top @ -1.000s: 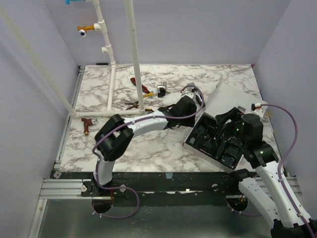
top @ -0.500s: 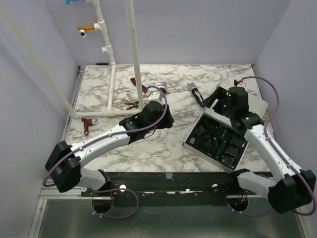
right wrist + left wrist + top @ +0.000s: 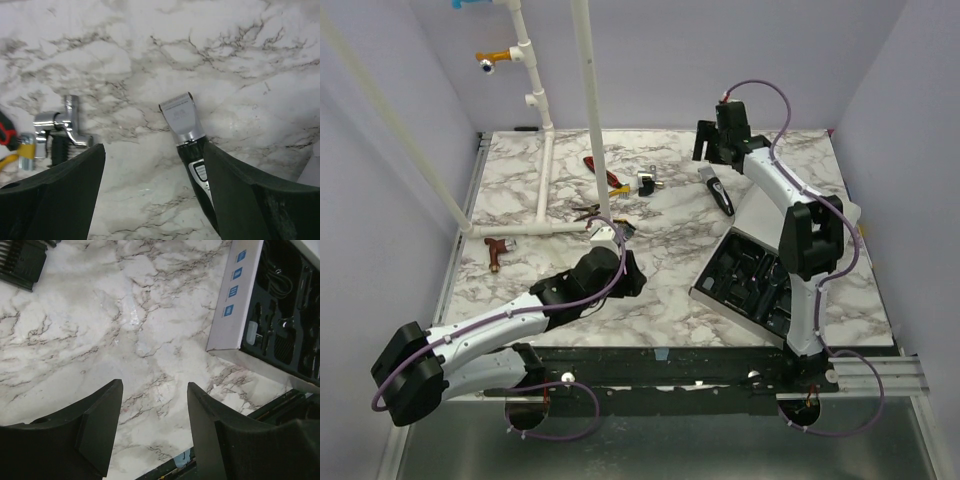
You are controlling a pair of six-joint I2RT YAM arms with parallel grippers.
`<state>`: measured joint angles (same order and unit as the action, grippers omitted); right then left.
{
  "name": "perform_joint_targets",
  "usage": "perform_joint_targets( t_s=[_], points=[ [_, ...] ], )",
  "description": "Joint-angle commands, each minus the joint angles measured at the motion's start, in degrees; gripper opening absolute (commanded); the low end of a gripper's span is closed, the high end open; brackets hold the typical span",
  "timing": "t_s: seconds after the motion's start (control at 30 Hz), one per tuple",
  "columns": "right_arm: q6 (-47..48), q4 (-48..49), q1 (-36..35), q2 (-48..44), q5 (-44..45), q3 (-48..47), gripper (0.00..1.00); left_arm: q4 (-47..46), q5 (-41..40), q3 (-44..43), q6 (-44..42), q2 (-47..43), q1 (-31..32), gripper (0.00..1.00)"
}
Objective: Sort the hair-cutting tools
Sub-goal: Pick up the electric hair clipper from the center of the board.
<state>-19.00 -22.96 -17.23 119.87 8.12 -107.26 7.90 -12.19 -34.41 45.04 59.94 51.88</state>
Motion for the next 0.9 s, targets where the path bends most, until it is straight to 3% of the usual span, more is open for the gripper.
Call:
perform_joint_targets(
  t_s=[0.0, 0.2, 0.37, 0.7, 0.87],
  points=[
    [7.91, -7.19, 0.48, 4.62, -1.15, -2.98, 0.84, -3.4, -0.25, 3.59, -0.35, -2.19, 0.33, 0.56],
    [9.96, -8.73, 0.5, 7.17, 2.38, -2.08, 0.91, -3.02, -1.12, 4.37, -2.52, -4.0, 0.33, 0.56],
    [10.26, -8.75, 0.46, 8.64, 4.57, 0.7, 0.89, -3.07, -1.18, 4.71, -3.57, -4.35, 0.33, 0.56],
    [9.0, -8.0, 0.46, 11.08, 4.89, 2.89, 0.77, -3.86, -1.09, 4.4, -2.54, -1.46, 0.33, 0.55],
    [7.63, -7.07, 0.47, 10.29, 5.36, 5.68, 0.58, -4.54, -0.7, 3.61, -2.58, 0.01, 0.33, 0.55]
  ],
)
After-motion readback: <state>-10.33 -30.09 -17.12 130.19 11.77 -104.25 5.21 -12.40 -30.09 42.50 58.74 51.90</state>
